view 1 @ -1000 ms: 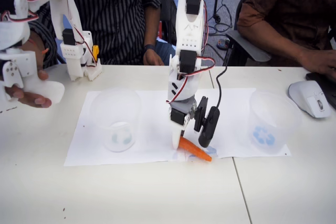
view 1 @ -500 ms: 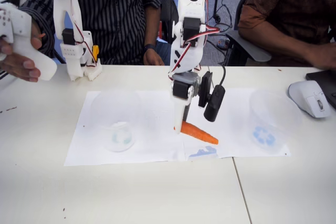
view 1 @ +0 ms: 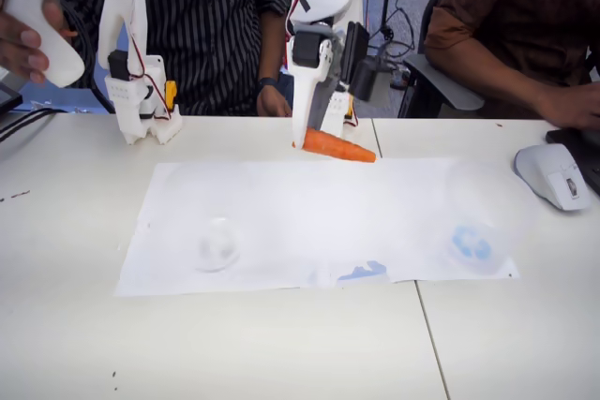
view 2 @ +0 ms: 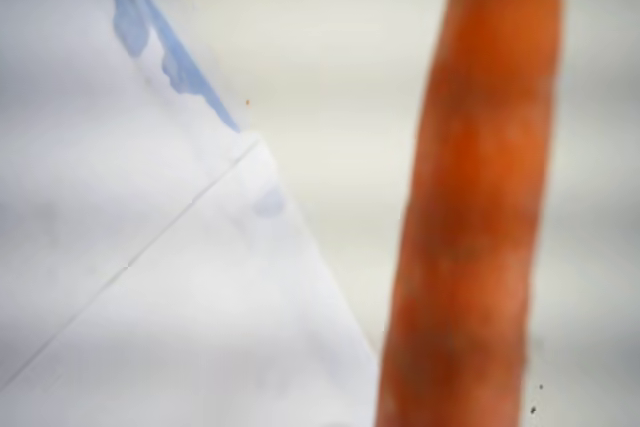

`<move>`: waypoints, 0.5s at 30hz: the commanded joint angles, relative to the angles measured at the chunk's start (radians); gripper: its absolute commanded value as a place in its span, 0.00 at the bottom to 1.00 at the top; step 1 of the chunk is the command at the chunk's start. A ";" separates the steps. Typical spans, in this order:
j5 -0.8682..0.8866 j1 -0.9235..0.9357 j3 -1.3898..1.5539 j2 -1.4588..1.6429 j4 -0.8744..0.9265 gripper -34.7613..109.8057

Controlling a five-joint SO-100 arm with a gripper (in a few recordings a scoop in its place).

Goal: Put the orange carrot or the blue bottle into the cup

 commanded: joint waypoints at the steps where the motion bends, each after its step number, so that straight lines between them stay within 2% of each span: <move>1: 0.002 0.069 -0.049 0.133 0.017 0.32; 15: 0.000 0.331 -0.049 0.115 0.012 0.32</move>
